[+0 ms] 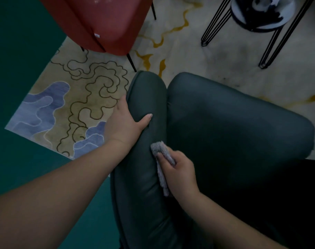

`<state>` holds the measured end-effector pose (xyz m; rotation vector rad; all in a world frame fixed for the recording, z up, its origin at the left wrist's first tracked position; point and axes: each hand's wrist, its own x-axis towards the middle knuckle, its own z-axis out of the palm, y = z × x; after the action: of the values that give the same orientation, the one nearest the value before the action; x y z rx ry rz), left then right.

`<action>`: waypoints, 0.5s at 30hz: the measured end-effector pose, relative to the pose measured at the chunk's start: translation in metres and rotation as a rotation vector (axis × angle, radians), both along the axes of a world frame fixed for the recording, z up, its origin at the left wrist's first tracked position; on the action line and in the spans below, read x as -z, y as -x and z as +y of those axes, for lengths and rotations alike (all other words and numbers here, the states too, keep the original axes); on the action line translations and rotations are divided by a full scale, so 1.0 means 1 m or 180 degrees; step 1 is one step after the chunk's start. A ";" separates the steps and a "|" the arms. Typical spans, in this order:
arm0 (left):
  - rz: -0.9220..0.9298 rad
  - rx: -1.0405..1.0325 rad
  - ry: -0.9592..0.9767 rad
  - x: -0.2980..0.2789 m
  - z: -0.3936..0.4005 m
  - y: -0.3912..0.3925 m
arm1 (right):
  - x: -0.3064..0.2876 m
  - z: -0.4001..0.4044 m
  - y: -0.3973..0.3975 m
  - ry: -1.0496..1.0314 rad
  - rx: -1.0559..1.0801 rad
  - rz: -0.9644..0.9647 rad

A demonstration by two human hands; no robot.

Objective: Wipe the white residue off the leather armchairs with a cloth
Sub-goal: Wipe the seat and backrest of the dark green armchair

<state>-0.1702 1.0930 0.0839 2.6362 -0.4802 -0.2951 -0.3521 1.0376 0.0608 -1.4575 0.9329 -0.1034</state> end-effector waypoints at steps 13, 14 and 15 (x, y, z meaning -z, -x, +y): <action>0.1436 0.0793 0.0505 -0.030 0.044 -0.019 | -0.068 0.003 -0.011 0.0761 0.0594 0.0437; 0.1353 0.0878 0.0335 -0.035 0.060 -0.024 | -0.074 0.006 -0.019 0.0863 0.0603 0.0430; 0.1202 0.0965 0.0173 -0.040 0.078 -0.030 | -0.082 0.011 -0.028 0.0949 0.0605 0.0389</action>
<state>-0.1398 1.1711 0.1241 2.3703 -0.7413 -0.8423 -0.3237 1.0488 0.1427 -1.6594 1.1936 -0.3072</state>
